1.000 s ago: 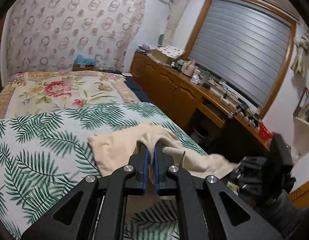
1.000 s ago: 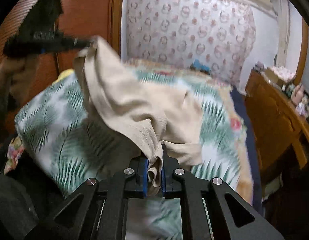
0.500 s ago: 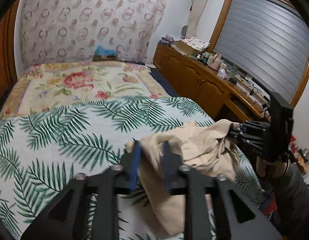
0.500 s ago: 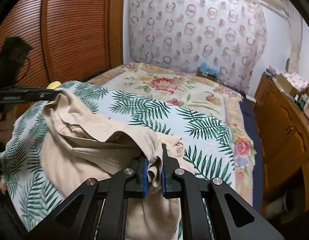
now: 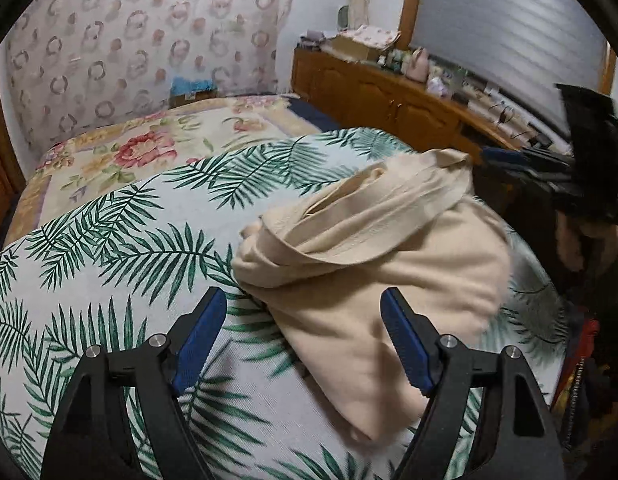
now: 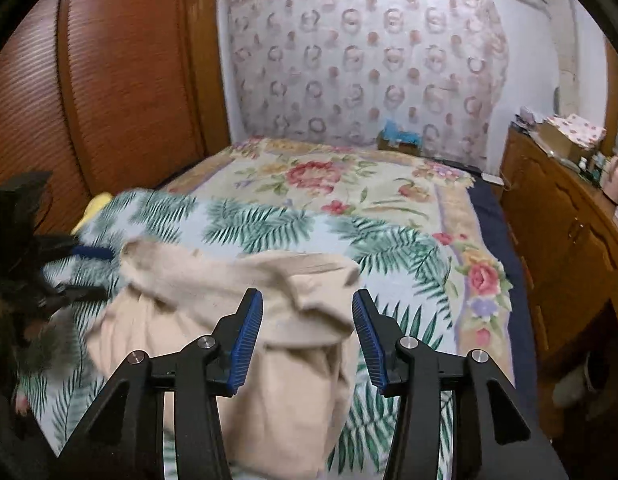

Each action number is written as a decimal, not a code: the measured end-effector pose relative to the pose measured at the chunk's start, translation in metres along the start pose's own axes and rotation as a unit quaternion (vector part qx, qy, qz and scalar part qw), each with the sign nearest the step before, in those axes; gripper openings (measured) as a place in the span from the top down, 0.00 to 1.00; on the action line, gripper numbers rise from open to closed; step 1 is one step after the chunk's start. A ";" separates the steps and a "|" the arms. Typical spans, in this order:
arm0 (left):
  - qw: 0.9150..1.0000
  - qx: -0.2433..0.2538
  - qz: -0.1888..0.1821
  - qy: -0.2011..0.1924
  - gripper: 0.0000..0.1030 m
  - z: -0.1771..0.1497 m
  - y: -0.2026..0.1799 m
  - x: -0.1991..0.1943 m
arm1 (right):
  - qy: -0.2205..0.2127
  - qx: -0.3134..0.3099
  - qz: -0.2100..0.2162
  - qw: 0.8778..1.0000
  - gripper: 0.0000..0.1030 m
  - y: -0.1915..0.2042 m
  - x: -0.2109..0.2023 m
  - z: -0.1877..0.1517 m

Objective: Fold small clothes

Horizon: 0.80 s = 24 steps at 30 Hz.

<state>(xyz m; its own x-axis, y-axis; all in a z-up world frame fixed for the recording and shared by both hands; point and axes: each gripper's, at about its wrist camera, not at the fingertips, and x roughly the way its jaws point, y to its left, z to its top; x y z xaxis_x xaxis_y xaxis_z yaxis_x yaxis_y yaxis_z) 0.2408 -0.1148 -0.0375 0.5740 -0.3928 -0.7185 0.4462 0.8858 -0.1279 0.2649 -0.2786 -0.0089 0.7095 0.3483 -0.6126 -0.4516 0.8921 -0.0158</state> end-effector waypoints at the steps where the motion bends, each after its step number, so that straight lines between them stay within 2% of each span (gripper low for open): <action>1: 1.000 0.001 0.004 0.001 0.22 0.002 0.001 0.004 | 0.011 -0.009 0.005 1.000 0.52 0.001 0.002 -0.001; 6: 1.000 0.004 0.031 0.000 0.22 0.020 0.010 0.021 | 0.058 -0.053 -0.004 0.997 0.52 0.002 0.025 0.001; 10: 0.998 -0.024 0.063 -0.016 0.22 0.038 0.032 0.032 | 0.053 -0.053 -0.001 0.997 0.52 -0.011 0.047 0.019; 13: 0.994 -0.052 0.092 -0.030 0.22 0.044 0.050 0.036 | 0.035 -0.027 -0.006 0.999 0.52 -0.031 0.058 0.032; 16: 0.993 -0.068 0.093 -0.028 0.22 0.044 0.060 0.035 | 0.025 0.013 -0.057 0.998 0.80 -0.053 0.066 0.043; 17: 0.993 -0.070 0.092 -0.029 0.22 0.042 0.062 0.032 | 0.025 0.026 -0.075 0.997 0.80 -0.060 0.066 0.045; 19: 0.994 -0.071 0.084 -0.027 0.22 0.037 0.061 0.027 | 0.020 0.044 -0.062 0.997 0.80 -0.066 0.061 0.047; 21: 0.995 -0.072 0.071 -0.025 0.22 0.033 0.057 0.025 | 0.018 0.044 -0.049 0.998 0.80 -0.062 0.053 0.044; 22: 0.995 -0.073 0.061 -0.022 0.22 0.028 0.054 0.022 | 0.021 0.043 -0.044 0.998 0.75 -0.060 0.049 0.041; 23: 0.996 -0.074 0.056 -0.020 0.22 0.027 0.051 0.020 | 0.026 0.044 -0.042 0.998 0.60 -0.056 0.045 0.038; 24: 0.996 -0.075 0.048 -0.018 0.22 0.024 0.047 0.019 | 0.028 0.047 -0.038 0.998 0.51 -0.053 0.042 0.033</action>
<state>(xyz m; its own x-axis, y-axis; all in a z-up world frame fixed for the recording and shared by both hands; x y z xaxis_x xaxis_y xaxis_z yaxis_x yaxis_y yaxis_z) 0.2896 -0.0863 -0.0411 0.6340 -0.3114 -0.7079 0.2831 0.9452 -0.1623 0.3361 -0.3015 -0.0076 0.7071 0.2638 -0.6561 -0.3422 0.9396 0.0090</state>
